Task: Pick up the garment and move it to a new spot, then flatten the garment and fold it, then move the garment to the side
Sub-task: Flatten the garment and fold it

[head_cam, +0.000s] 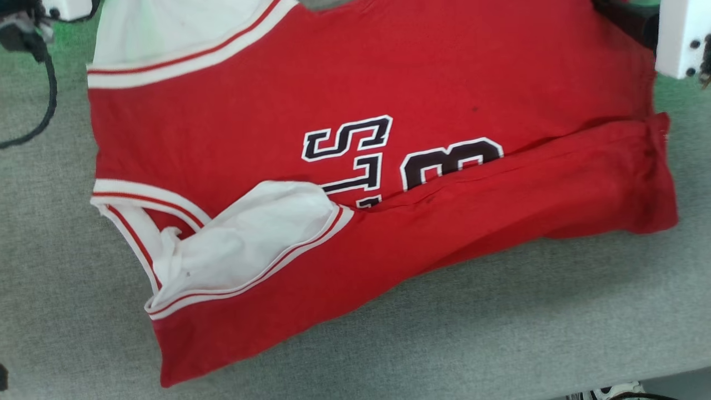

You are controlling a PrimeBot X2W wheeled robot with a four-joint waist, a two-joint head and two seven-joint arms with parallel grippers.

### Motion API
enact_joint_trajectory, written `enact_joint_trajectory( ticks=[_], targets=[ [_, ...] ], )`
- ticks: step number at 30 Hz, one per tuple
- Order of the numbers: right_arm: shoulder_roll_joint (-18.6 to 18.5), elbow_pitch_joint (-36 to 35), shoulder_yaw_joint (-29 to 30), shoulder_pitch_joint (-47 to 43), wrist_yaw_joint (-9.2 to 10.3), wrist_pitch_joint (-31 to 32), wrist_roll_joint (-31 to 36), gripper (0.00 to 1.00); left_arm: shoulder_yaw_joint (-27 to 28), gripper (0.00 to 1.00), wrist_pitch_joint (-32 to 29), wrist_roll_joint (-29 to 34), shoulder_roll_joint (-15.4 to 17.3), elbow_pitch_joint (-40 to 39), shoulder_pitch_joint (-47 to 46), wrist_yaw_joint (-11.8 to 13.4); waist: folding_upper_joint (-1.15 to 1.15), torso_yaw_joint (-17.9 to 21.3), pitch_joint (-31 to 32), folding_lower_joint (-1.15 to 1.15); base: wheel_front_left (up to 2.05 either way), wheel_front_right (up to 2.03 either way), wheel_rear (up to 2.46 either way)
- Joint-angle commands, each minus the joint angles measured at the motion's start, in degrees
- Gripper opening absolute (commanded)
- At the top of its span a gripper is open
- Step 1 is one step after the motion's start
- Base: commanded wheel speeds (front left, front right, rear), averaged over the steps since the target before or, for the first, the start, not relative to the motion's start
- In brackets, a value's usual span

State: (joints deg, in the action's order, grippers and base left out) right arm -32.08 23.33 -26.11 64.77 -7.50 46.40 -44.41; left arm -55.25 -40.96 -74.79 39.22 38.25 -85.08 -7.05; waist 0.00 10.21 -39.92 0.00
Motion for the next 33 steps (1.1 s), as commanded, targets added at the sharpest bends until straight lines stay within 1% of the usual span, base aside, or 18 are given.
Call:
enact_joint_trajectory(
  ticks=[1, 4, 5, 6, 7, 10, 14, 16, 18, 22, 25, 26, 29, 33],
  targets=[
    [0.7, 0.7, -0.6, 1.0, 0.02, 0.4, -0.4, 1.00, -1.0, 0.00, -0.1, 0.7, -0.4, 0.7, 1.2, 0.3, 0.00, -0.6, -1.1, 0.00, 0.00, 0.00, 0.00],
    [1.8, 2.1, -2.4, 1.6, 0.00, 0.2, -1.1, 1.00, -1.2, 0.00, 0.0, 0.9, -0.9, 0.8, 1.0, 0.2, 0.00, -0.9, -2.0, 0.00, 0.00, 0.00, 0.00],
    [2.1, 2.6, -3.2, 1.8, 0.00, 0.8, -1.2, 0.82, -1.2, 0.00, 0.2, 0.9, -1.0, 0.8, 1.0, 0.1, 0.00, -1.0, -2.1, 0.00, 0.00, 0.00, 0.00],
    [2.0, 2.8, -4.1, 2.1, 0.00, 1.0, -1.3, 0.40, -1.1, 0.00, 0.7, 0.8, -1.4, 0.8, 1.0, 0.1, 0.00, -1.3, -2.2, 0.00, 0.00, 0.00, 0.00],
    [1.8, 3.0, -4.5, 2.2, 0.00, 0.8, -1.6, 0.01, -0.9, 0.00, 1.1, 0.5, -1.7, 0.8, 1.1, 0.0, 0.00, -1.5, -2.1, 0.00, 0.00, 0.00, 0.00],
    [0.8, 3.0, -5.3, 2.8, 0.01, -0.4, -2.0, 0.00, -0.5, 0.00, 2.8, 0.0, -2.5, 0.9, 1.7, -0.1, 0.00, -2.3, -1.3, 0.00, 0.00, 0.00, 0.00],
    [-1.5, 1.6, -4.9, 2.5, 0.01, -4.4, -3.2, 0.00, 0.7, 0.00, 6.2, -1.3, -3.0, -0.2, 2.4, -0.4, 0.00, -3.8, 1.5, 0.00, 0.00, 0.00, 0.00],
    [-2.8, 0.7, -4.6, 1.7, 0.01, -6.6, -3.8, 0.00, 1.6, 0.00, 8.8, -2.2, -2.9, -2.2, 3.1, -0.5, 0.00, -4.6, 3.5, 0.00, 0.00, 0.00, 0.00],
    [-4.3, -0.8, -4.8, 0.3, 0.01, -8.5, -4.5, 0.00, 1.6, 0.00, 11.0, -2.8, -2.4, -6.0, 4.9, -0.5, 0.00, -5.5, 5.6, 0.00, 0.00, 0.00, 0.00],
    [-7.7, -3.8, -4.8, -4.2, 0.01, -11.0, -6.4, 0.00, 2.3, 0.00, 15.3, -6.0, 0.5, -14.7, 10.2, -0.5, 0.00, -7.4, 9.9, 0.00, 0.00, 0.00, 0.00],
    [-10.5, -6.0, -3.7, -8.8, 0.01, -12.2, -8.2, 0.00, 1.9, 0.00, 18.9, -6.8, 3.4, -22.4, 15.2, -0.5, 0.00, -8.8, 12.5, 0.00, 0.00, 0.00, 0.00],
    [-10.5, -6.0, -3.7, -8.8, 0.01, -12.2, -8.2, 0.00, 1.9, 0.00, 18.9, -6.8, 3.4, -22.4, 15.2, -0.5, 0.00, -8.8, 12.5, 0.00, 0.00, 0.00, 0.00],
    [-12.9, -7.8, -2.5, -14.2, 0.01, -13.7, -9.3, 0.00, 1.1, 0.00, 22.8, -7.4, 6.8, -28.5, 21.5, -0.4, 0.00, -9.8, 14.6, 0.00, 0.00, 0.00, 0.00],
    [-15.3, -10.1, -0.3, -22.3, 0.01, -16.0, -10.4, 0.00, 0.5, 0.00, 29.8, -7.8, 10.6, -35.5, 30.1, -0.5, 0.00, -10.8, 16.8, 0.00, 0.00, 0.00, 0.00]
  ],
)
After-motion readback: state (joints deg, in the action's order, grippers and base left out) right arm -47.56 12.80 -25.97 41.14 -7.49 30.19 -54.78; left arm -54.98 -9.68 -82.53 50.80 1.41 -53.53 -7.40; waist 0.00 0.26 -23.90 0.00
